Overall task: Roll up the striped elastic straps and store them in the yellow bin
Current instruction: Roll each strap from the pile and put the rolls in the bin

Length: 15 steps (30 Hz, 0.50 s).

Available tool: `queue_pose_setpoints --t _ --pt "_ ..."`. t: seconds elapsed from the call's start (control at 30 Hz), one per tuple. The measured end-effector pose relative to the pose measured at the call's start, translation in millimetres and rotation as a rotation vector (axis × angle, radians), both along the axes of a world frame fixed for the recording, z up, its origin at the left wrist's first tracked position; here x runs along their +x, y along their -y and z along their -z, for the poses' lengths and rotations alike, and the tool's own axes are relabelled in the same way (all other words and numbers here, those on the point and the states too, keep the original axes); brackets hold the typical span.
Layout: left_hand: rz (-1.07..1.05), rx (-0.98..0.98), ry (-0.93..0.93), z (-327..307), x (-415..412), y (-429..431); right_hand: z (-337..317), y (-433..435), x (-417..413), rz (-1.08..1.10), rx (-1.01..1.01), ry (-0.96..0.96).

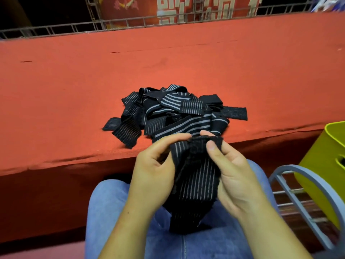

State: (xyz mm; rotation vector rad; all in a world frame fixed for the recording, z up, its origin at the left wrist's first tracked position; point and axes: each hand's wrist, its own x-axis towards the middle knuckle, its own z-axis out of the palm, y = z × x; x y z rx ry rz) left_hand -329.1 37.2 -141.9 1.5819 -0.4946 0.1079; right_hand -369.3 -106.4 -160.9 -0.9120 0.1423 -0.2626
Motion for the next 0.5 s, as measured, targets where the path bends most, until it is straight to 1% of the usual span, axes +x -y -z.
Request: queue_pose_setpoints --t 0.17,0.3,0.5 --pt "-0.104 -0.056 -0.124 3.8 5.2 -2.5 5.2 -4.9 2.7 0.043 -0.088 0.019" --pt "-0.128 -0.072 -0.214 8.6 10.3 -3.5 6.7 -7.3 4.3 0.050 -0.129 0.026" --pt "-0.114 -0.095 -0.275 11.2 12.1 -4.1 9.9 -10.6 3.1 0.023 -0.157 0.040"
